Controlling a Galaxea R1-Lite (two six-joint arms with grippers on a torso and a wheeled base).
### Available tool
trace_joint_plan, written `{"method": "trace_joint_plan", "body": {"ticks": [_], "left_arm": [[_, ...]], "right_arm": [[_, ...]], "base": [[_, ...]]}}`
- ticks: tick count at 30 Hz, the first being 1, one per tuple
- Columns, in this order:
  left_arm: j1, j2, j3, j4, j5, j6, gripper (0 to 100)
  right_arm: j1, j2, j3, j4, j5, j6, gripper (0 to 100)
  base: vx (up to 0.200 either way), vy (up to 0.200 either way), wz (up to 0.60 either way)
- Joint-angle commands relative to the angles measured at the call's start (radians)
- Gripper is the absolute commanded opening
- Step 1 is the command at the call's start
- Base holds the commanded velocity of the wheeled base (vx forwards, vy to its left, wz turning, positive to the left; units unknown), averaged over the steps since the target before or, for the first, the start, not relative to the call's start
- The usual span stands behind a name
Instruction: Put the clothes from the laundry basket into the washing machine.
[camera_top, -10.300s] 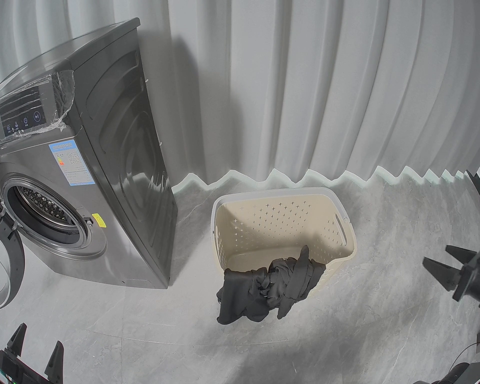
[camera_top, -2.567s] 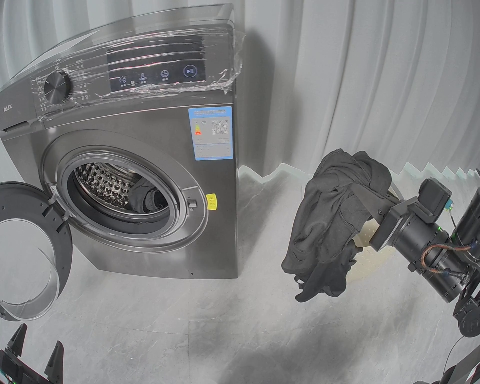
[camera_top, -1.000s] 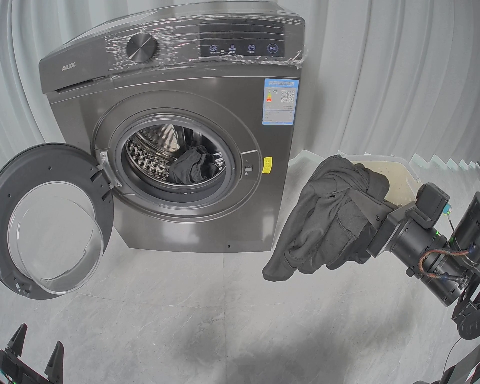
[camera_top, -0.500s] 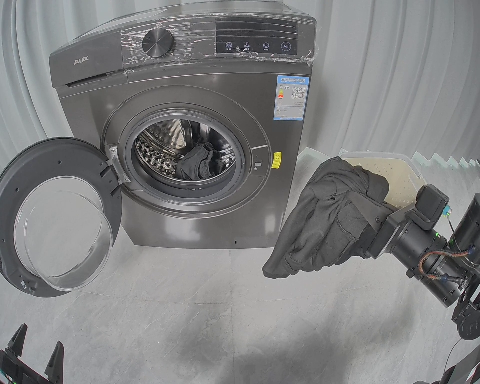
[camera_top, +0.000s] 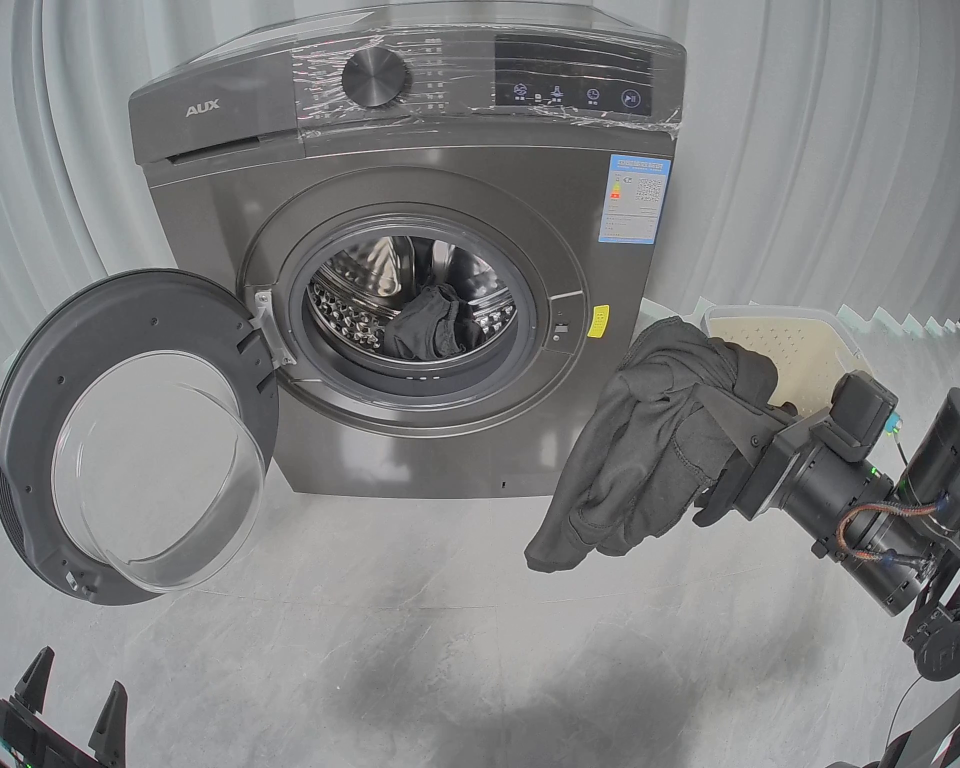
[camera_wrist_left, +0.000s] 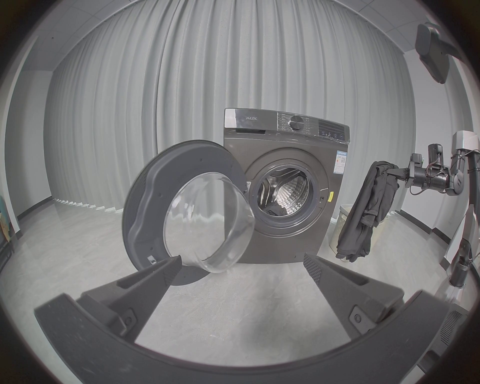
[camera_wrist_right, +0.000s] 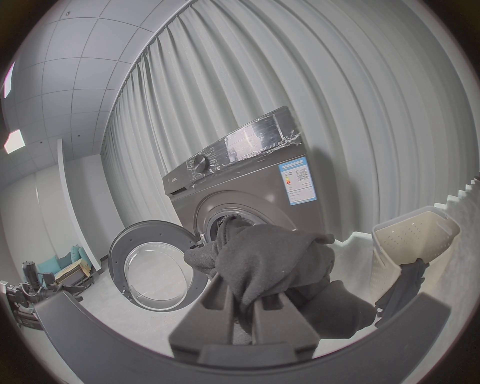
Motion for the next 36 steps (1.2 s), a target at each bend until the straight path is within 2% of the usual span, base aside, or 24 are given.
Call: {"method": "trace_joint_plan", "body": {"ticks": [1, 4, 16, 25, 34, 36], "left_arm": [[0.001, -0.016, 0.015, 0.0, 0.0, 0.0, 100], [0.001, -0.016, 0.015, 0.0, 0.0, 0.0, 100], [0.001, -0.016, 0.015, 0.0, 0.0, 0.0, 100], [-0.001, -0.016, 0.015, 0.0, 0.0, 0.0, 100], [0.001, -0.016, 0.015, 0.0, 0.0, 0.001, 100], [0.001, -0.016, 0.015, 0.0, 0.0, 0.001, 100]], "right_arm": [[0.0, 0.002, 0.002, 0.001, 0.0, 0.0, 0], [0.0, 0.002, 0.002, 0.001, 0.002, 0.0, 0], [0.0, 0.001, 0.002, -0.001, 0.0, 0.0, 0], [0.0, 0.002, 0.004, 0.001, -0.001, 0.0, 0], [0.0, 0.002, 0.008, 0.001, 0.0, 0.0, 0], [0.0, 0.002, 0.013, 0.001, 0.002, -0.002, 0]], "base": [[0.0, 0.0, 0.0], [0.0, 0.0, 0.0], [0.2, 0.0, 0.0], [0.0, 0.0, 0.0], [0.0, 0.2, 0.0], [0.0, 0.0, 0.0]]}}
